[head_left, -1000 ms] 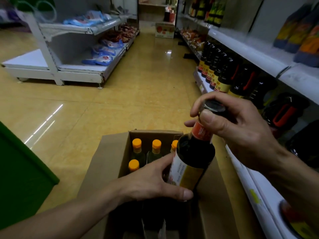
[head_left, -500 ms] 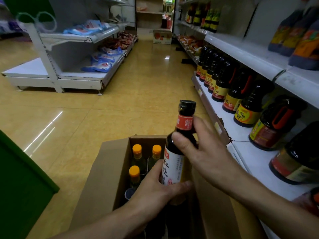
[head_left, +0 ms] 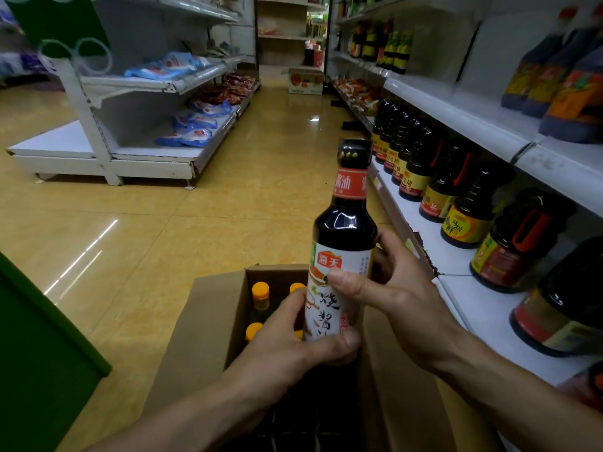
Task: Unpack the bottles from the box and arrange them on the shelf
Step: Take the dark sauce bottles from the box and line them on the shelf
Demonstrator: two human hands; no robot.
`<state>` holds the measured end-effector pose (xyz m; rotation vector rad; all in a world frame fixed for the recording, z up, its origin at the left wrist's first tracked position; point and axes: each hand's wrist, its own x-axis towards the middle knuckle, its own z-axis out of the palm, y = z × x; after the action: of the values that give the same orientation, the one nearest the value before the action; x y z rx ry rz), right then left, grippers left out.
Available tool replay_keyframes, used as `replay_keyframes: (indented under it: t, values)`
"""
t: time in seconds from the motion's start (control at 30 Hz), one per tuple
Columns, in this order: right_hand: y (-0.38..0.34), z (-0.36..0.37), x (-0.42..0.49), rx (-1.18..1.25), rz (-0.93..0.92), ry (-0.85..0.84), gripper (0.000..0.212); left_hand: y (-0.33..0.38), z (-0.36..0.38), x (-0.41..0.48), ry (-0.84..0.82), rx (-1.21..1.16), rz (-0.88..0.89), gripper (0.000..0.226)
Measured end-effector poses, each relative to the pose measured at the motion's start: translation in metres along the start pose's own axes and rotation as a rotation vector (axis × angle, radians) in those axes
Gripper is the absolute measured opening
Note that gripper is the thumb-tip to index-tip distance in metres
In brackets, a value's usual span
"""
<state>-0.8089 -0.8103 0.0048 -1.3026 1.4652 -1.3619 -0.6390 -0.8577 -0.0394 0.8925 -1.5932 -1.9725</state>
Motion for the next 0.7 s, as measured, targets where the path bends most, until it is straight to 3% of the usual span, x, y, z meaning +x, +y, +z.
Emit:
replay_keyframes:
  t: [0.13, 0.23, 0.37, 0.53, 0.7]
  values:
    - [-0.004, -0.004, 0.006, 0.222, -0.005, -0.111, 0.062, 0.007, -0.008, -0.002, -0.191, -0.109, -0.057, 0.064]
    - [-0.005, -0.004, 0.006, 0.378, 0.018, -0.213, 0.052, 0.009, -0.014, -0.005, -0.27, -0.146, -0.054, 0.051]
    - [-0.005, -0.001, 0.004, 0.391, 0.036, -0.269, 0.054, 0.006, -0.014, -0.005, -0.137, -0.08, -0.007, 0.05]
    - [-0.005, 0.008, 0.01, 0.131, 0.012, -0.177, 0.044, 0.001, -0.009, 0.0, -0.053, -0.18, 0.011, 0.053]
    - [0.002, 0.009, 0.013, 0.065, -0.017, -0.145, 0.057, 0.002, -0.014, 0.012, 0.019, -0.184, 0.069, 0.048]
